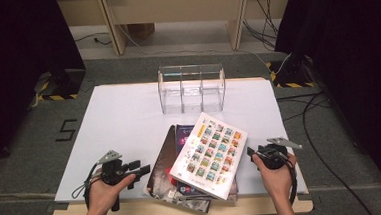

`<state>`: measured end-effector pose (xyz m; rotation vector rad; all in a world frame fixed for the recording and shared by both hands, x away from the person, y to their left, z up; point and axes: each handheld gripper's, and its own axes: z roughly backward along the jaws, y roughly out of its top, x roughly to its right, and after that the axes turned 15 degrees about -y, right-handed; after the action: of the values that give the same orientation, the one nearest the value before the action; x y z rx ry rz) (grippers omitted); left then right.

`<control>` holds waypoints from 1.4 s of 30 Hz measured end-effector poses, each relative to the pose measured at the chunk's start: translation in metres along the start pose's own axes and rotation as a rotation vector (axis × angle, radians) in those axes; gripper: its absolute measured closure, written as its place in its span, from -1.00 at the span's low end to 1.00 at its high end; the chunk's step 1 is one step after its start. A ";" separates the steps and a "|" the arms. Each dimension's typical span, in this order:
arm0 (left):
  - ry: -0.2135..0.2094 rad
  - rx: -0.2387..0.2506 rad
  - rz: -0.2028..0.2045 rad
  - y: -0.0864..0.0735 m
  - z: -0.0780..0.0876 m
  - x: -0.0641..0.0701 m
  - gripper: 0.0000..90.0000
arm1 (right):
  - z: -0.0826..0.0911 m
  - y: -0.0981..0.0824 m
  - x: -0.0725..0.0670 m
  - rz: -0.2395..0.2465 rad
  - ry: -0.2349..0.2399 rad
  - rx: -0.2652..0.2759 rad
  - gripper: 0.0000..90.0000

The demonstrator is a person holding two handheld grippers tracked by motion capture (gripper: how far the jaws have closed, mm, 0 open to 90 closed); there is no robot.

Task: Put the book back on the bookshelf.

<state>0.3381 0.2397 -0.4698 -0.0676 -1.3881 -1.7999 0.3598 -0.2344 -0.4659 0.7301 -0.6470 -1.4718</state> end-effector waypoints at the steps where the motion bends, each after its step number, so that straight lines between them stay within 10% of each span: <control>1: 0.001 0.009 -0.013 0.004 -0.003 0.001 -0.02 | 0.001 0.000 0.000 -0.006 0.009 -0.009 0.14; 26: -0.115 -0.173 -0.021 0.076 -0.104 0.023 0.00 | 0.008 0.000 -0.017 -0.027 0.152 -0.104 0.13; 33: -0.121 -0.222 0.002 0.082 -0.135 0.022 0.01 | 0.000 -0.002 -0.023 -0.028 0.168 -0.138 0.12; 38: -0.111 -0.229 0.102 0.075 -0.151 0.006 0.02 | -0.008 -0.006 -0.028 -0.047 0.192 -0.174 0.10; 42: -0.101 -0.230 0.087 0.074 -0.151 0.007 0.07 | -0.009 -0.002 -0.030 -0.029 0.184 -0.185 0.09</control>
<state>0.4448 0.1097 -0.4675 -0.3393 -1.2209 -1.8971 0.3649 -0.2040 -0.4717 0.7223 -0.3562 -1.4496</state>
